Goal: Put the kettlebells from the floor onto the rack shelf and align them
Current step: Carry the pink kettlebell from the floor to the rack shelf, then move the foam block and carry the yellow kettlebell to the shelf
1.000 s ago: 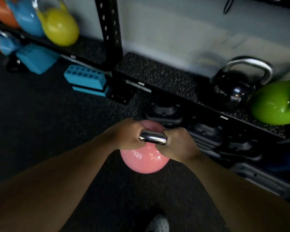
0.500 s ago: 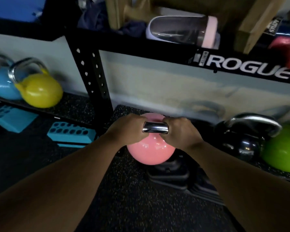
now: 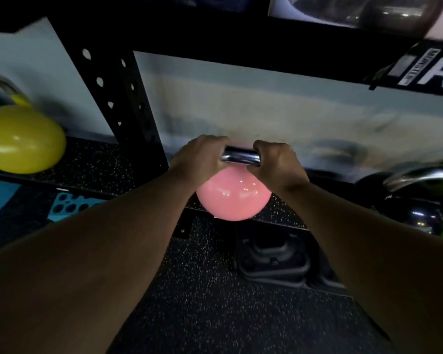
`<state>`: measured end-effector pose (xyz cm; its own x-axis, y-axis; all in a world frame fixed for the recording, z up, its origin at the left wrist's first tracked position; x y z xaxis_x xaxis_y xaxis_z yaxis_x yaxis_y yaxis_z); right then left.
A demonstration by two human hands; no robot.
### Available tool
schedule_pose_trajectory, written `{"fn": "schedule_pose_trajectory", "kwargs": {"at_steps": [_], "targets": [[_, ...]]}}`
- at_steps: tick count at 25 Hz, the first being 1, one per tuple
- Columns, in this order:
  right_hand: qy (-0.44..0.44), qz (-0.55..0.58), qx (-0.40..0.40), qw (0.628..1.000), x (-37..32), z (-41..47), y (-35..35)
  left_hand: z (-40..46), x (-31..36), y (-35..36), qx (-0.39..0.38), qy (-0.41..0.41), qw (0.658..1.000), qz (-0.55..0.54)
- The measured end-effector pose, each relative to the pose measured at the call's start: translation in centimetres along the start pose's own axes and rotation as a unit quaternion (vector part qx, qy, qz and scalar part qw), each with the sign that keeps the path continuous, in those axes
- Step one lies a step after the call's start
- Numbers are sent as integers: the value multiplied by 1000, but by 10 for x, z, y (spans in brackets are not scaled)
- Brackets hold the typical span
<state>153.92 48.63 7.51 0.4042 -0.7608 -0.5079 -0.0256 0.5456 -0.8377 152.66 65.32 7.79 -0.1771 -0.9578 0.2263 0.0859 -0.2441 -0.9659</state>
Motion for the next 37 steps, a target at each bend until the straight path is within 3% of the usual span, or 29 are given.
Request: {"fn": "schedule_pose_trajectory", "kwargs": {"at_steps": [10,17,20,23,25,29,34,37], "targets": [[75,2,-4,997,12,65,10,67,-31,19,8,-50,997,-59],[39,-12,21,999,15,71,13,80,-38,26,20,-41,999,-29],[56,-9,-19,998,15,72,13,81,-39,22,-5,-55,998,-12],[38,-86,-76,993,2,73,2,65,-42,11,-31,-62,997,-35],[-27,-89,-66,993,-21,69,-5,38,-54,5,-16,-89,995,-51],[-172,-31,-65,982,-99,49,22,-66,-101,-13,-27,-180,983,25],[-283,-9,-175,943,-219,-8,118,-244,-168,-25,-46,-319,946,32],[-364,14,-267,892,-310,-87,199,-398,-204,-28,-43,-440,897,3]]}}
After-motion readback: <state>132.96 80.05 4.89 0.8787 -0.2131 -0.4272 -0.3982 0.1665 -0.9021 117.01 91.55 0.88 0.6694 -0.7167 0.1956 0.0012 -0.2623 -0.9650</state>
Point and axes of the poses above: each hand's wrist, its own z-axis towards the middle knuckle, its own y-axis out of the palm, x = y × z, the point moved 3 cm from there along z, towards the middle knuckle, and after that the axes turned 10 degrees about z, right-handed, at the moved point
